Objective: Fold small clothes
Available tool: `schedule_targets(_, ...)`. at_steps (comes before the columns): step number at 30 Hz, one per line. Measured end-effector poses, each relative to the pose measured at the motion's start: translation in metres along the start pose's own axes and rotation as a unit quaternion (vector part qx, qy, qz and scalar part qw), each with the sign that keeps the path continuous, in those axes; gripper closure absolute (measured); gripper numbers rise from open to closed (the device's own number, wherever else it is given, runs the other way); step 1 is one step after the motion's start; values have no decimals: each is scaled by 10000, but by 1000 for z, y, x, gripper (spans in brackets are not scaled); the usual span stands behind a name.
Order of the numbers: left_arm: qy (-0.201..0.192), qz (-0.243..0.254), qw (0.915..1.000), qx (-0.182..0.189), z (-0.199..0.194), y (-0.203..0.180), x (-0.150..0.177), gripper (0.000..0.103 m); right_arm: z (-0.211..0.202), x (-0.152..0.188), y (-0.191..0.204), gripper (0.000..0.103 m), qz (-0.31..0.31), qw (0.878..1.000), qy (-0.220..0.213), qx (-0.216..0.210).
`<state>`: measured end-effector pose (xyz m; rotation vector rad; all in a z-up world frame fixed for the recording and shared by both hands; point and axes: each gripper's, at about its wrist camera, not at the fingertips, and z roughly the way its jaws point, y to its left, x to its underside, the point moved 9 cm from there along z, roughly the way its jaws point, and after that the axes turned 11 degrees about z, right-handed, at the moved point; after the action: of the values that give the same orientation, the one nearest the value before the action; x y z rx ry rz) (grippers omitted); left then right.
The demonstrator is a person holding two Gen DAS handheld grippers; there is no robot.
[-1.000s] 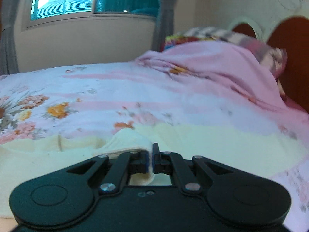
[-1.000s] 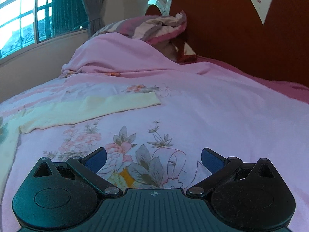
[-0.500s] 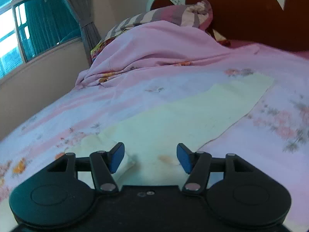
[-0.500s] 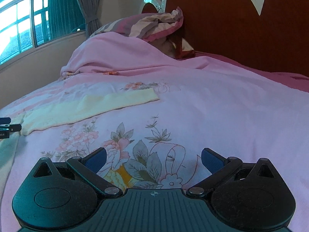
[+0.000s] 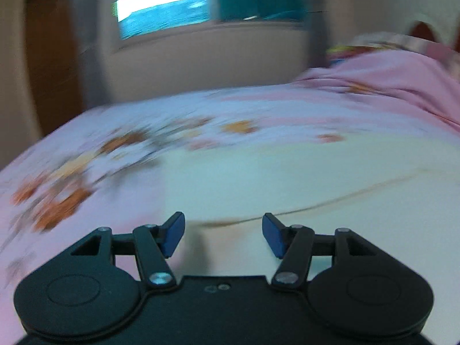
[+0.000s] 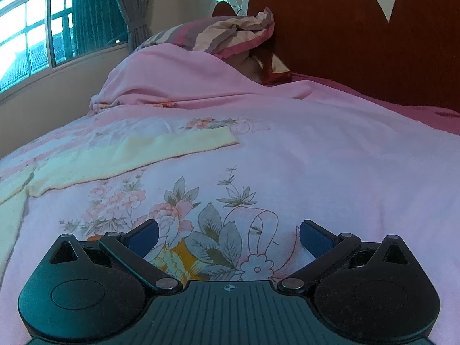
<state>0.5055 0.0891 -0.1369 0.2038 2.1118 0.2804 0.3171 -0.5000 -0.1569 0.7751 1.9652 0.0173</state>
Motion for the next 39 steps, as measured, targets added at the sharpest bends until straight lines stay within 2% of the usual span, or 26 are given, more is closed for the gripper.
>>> schedule_targets(1,292,-161,9992,-237,9,16,6,46,1,1,0,0,-28,10000,5,26)
schedule_targets(2,597,-306,9973,-314,20,27,14,44,1,2,1,0,-63,10000,19,60)
schedule_targets(3,766,-534,9955,-146,28,34,20,42,3,2,2,0,-94,9999,33,95)
schedule_targets(5,671,-1007,9927,17,30,46,20,42,3,3,3,0,-149,9997,40,162)
schedule_targets(11,641,-985,9931,55,29,50,22,42,8,5,13,0,-426,9988,107,236)
schedule_targets(14,549,-815,9952,-22,26,49,26,42,6,-3,29,0,-557,9984,-44,79)
schedule_targets(17,456,-983,9941,-109,13,61,31,43,7,-16,60,0,-467,9979,-114,-445)
schedule_targets(22,433,-994,9940,-149,0,81,38,43,23,-30,136,0,-464,9911,-173,-1232)
schedule_targets(23,433,-1002,9939,-130,-1,84,39,43,30,-31,150,4,-487,9902,-152,-1304)
schedule_targets(24,414,-995,9941,-120,-2,87,40,43,35,-29,161,29,-498,9892,-92,-1376)
schedule_targets(25,406,-978,9942,-167,-3,91,40,43,42,-27,176,45,-468,9874,57,-1511)
schedule_targets(29,517,-968,9935,-310,1,106,50,43,59,-23,229,44,-408,9771,301,-2067)
schedule_targets(33,353,-1433,9890,-127,0,117,63,42,94,-8,290,44,-198,9531,1137,-2798)
schedule_targets(36,284,-1581,9870,-85,-1,120,64,42,122,13,321,44,73,9390,1750,-2959)
schedule_targets(39,296,-1531,9877,-96,1,117,65,40,141,27,337,44,218,9344,1988,-2947)
